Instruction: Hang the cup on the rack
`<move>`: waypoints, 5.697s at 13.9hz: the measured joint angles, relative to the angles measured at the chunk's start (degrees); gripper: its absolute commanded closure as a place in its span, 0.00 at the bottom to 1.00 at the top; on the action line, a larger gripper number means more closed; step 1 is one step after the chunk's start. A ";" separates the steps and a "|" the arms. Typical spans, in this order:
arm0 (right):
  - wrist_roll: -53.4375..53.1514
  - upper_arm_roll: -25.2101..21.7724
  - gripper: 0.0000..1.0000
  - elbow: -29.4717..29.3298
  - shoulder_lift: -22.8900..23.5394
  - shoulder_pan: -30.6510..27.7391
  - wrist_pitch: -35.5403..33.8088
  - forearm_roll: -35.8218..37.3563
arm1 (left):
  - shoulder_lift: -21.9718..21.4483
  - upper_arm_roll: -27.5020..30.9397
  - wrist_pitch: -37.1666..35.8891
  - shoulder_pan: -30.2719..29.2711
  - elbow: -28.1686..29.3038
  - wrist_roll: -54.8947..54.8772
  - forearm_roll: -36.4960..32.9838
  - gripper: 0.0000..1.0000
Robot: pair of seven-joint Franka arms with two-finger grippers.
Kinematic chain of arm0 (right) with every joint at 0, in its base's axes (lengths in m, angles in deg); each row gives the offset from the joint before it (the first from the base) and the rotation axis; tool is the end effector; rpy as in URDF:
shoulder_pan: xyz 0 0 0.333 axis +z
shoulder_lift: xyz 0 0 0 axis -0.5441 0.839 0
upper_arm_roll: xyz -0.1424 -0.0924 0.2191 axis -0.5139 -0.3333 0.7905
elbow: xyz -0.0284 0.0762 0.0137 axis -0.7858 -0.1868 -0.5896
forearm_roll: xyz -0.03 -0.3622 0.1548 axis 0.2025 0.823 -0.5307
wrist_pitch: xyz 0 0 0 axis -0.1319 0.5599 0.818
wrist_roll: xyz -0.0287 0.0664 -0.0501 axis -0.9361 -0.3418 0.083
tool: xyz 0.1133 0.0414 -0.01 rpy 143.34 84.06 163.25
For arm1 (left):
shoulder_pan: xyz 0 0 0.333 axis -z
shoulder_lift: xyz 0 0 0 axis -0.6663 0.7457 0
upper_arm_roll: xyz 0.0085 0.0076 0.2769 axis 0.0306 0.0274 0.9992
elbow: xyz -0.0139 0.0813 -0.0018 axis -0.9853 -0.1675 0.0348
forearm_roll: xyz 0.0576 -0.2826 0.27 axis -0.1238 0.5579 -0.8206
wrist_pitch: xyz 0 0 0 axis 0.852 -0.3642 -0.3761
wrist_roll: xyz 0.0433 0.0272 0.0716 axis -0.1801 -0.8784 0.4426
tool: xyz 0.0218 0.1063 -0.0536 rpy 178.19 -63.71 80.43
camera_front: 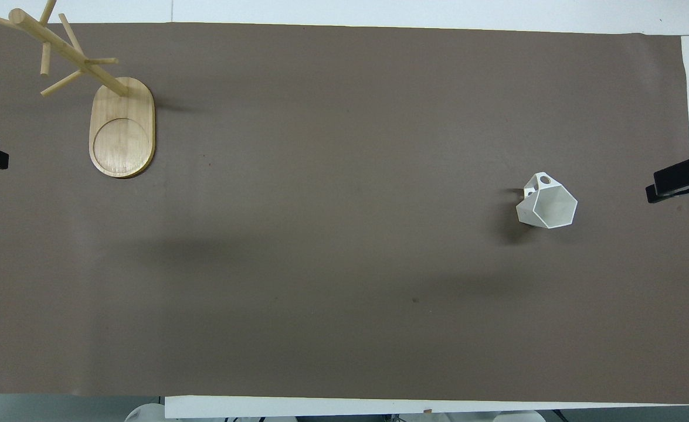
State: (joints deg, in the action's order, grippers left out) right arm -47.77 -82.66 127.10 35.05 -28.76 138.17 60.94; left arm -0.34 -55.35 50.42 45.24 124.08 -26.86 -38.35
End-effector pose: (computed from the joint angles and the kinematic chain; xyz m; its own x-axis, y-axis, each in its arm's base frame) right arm 0.5198 -0.0392 0.5818 0.9900 -0.0033 -0.1412 -0.0061 -0.9998 -0.0193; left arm 0.5538 -0.0078 0.5600 0.9942 -0.0350 -0.1017 -0.0363 -0.9993 -0.0113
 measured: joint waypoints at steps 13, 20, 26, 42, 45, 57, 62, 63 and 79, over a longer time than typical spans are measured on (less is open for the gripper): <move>32.81 -0.50 0.01 0.07 -0.04 -3.35 2.41 -0.71 | 0.00 0.00 0.00 0.00 0.00 0.00 0.00 0.00; 86.93 -0.72 0.00 0.36 9.24 -20.14 4.94 -24.74 | 0.00 0.00 -0.01 0.00 0.00 0.00 0.00 0.00; 115.27 -0.54 0.00 -3.04 30.26 -30.62 -9.51 -46.70 | 0.00 0.00 -0.01 0.00 0.00 0.00 0.00 0.00; 144.35 0.34 0.00 4.20 45.92 -29.03 -8.66 -54.97 | 0.00 0.00 -0.01 -0.01 0.00 0.01 0.00 0.00; 145.94 0.35 0.00 6.69 45.34 -27.53 -7.21 -55.06 | 0.00 0.00 -0.01 -0.01 0.00 0.01 0.00 0.00; 149.72 0.37 0.00 10.57 43.72 -25.34 -6.79 -58.15 | 0.00 0.00 -0.01 -0.01 0.00 0.01 0.00 0.00; 149.75 0.38 0.02 12.53 43.69 -23.34 -6.68 -58.84 | 0.00 0.00 -0.03 -0.01 0.00 0.01 0.00 0.00; 149.76 0.38 0.11 12.71 43.68 -23.17 -6.65 -58.91 | 0.00 0.00 -0.03 -0.01 0.00 0.01 0.00 0.00; 126.51 0.63 0.59 13.14 33.33 -0.11 13.08 -80.60 | 0.00 -0.01 -0.03 -0.01 0.00 0.02 0.00 0.00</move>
State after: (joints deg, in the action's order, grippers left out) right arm 78.74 -82.03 140.25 68.39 -28.87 151.25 -19.66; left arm -0.34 -55.36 50.39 45.23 124.08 -26.84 -38.35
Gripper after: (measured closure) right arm 0.233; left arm 0.000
